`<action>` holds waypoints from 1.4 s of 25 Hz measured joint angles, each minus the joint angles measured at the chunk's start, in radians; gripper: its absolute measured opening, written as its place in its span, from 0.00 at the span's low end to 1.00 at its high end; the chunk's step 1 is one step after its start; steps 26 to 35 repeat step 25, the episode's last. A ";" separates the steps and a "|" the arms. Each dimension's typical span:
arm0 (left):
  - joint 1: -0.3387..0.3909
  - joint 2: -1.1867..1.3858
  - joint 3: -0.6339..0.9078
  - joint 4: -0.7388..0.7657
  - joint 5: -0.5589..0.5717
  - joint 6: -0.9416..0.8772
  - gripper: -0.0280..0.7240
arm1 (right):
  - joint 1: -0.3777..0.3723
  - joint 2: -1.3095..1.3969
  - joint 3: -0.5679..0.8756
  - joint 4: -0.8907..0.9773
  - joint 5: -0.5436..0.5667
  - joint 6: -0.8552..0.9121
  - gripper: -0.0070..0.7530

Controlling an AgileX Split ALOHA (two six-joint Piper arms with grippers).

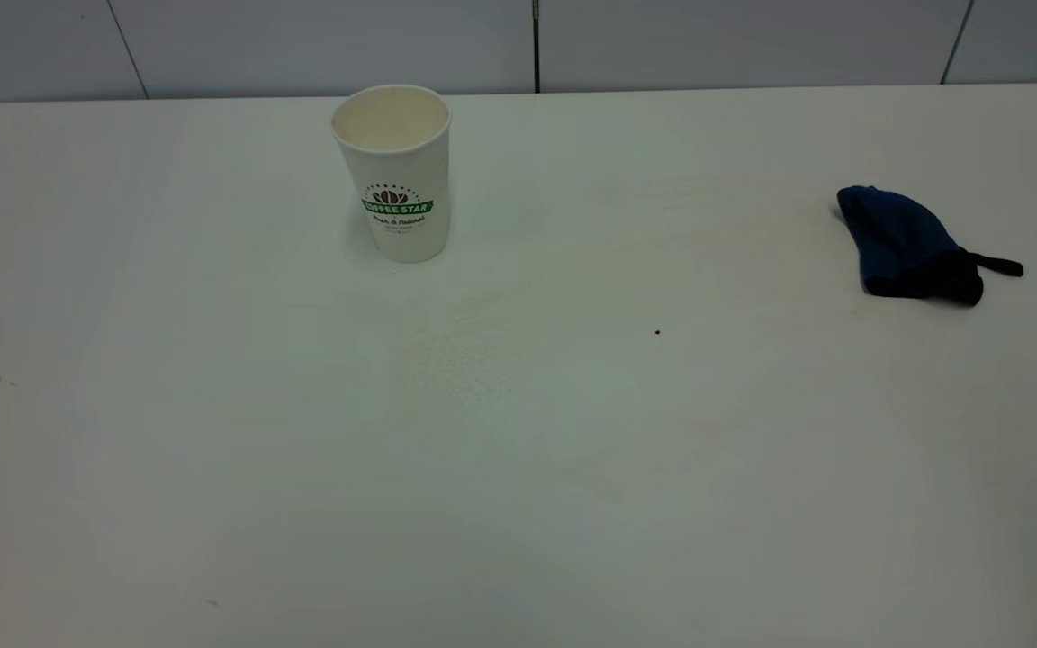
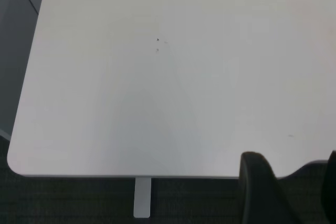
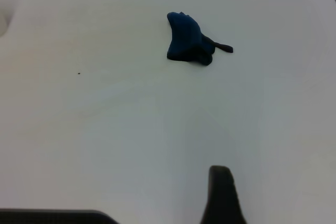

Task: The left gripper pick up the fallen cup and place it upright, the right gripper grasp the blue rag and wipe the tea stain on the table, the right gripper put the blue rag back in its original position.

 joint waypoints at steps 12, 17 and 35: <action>0.000 0.000 0.000 0.000 0.000 0.001 0.47 | 0.000 0.000 0.000 -0.018 0.000 0.013 0.77; 0.000 0.000 0.000 0.000 0.000 0.001 0.47 | 0.000 0.000 0.000 -0.018 0.000 0.013 0.77; 0.000 0.000 0.000 0.000 0.000 0.001 0.47 | 0.000 0.000 0.000 -0.018 0.000 0.013 0.77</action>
